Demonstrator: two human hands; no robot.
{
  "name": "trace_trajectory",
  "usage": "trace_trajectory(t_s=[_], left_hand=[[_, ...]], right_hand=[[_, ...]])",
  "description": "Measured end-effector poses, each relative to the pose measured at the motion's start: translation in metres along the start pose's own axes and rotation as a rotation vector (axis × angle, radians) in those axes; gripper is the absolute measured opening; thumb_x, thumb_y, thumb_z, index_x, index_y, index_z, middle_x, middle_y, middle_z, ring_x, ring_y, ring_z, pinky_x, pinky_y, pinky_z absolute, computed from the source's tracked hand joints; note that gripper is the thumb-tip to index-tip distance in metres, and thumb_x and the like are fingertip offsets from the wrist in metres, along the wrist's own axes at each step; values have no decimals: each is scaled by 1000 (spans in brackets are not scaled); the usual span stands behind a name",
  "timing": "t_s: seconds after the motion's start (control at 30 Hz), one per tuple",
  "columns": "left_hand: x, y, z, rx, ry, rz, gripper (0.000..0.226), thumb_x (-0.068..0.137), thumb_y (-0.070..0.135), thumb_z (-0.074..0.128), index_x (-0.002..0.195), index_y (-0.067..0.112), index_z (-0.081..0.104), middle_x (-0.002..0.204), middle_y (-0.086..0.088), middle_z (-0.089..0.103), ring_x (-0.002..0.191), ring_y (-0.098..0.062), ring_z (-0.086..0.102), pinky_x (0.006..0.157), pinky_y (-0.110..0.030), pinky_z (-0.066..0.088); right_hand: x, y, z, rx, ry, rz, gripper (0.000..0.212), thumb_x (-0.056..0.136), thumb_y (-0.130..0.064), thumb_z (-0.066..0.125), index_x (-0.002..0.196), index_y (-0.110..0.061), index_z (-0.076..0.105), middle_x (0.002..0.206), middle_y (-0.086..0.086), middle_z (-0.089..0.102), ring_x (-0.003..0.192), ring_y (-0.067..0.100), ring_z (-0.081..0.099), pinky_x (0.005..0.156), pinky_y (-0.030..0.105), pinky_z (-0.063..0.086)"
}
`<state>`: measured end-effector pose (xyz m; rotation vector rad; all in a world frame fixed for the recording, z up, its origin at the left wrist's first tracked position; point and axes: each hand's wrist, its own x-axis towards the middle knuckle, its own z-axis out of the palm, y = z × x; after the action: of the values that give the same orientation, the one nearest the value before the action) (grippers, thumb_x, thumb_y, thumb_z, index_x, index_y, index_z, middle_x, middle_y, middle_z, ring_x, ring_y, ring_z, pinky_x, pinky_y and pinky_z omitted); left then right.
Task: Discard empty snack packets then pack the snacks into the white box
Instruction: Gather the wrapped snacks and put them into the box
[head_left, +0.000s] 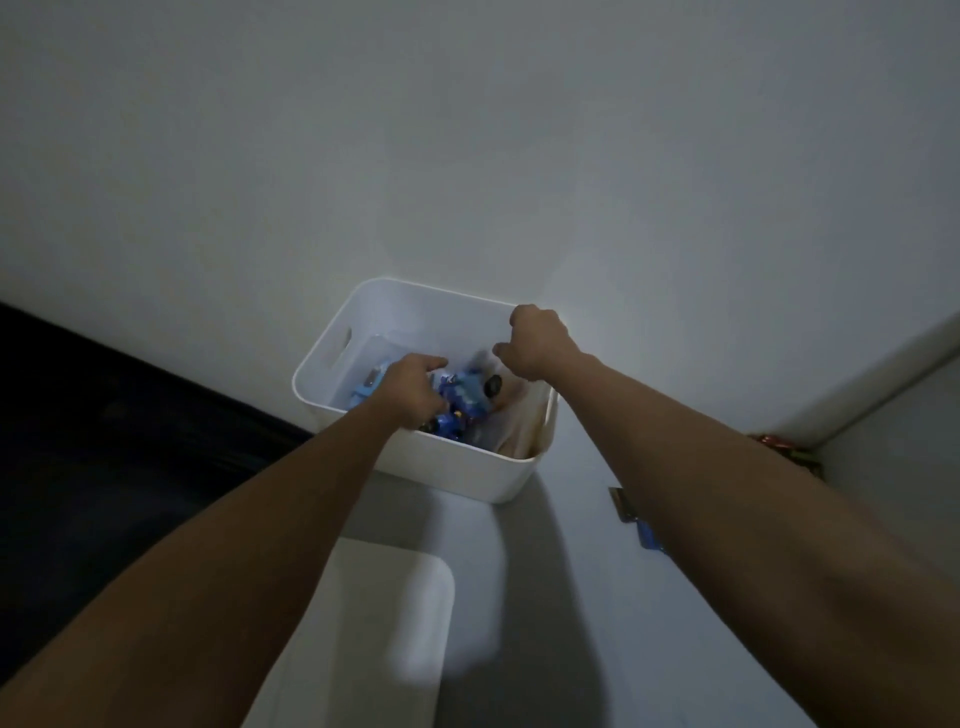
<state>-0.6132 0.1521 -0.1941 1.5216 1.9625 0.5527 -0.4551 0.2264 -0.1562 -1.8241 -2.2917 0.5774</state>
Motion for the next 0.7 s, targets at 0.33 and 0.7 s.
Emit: trace_trajectory(t_s=[0.33, 0.7], left_hand=[[2, 62, 24, -103, 102, 149, 38, 75, 9, 67, 113, 8, 67, 106, -9, 70, 97, -21, 65, 85, -19, 44], [-19, 162, 142, -73, -178, 366, 40, 77, 19, 70, 116, 11, 65, 101, -3, 68, 84, -13, 60, 78, -21, 45]], right_hand=[[-26, 83, -29, 157, 143, 99, 32, 85, -22, 65, 114, -9, 66, 113, 11, 69, 110, 29, 60, 96, 38, 49], [-100, 235, -48, 71, -69, 325, 45, 79, -26, 75, 120, -10, 62, 118, 11, 65, 106, 27, 61, 87, 31, 50]])
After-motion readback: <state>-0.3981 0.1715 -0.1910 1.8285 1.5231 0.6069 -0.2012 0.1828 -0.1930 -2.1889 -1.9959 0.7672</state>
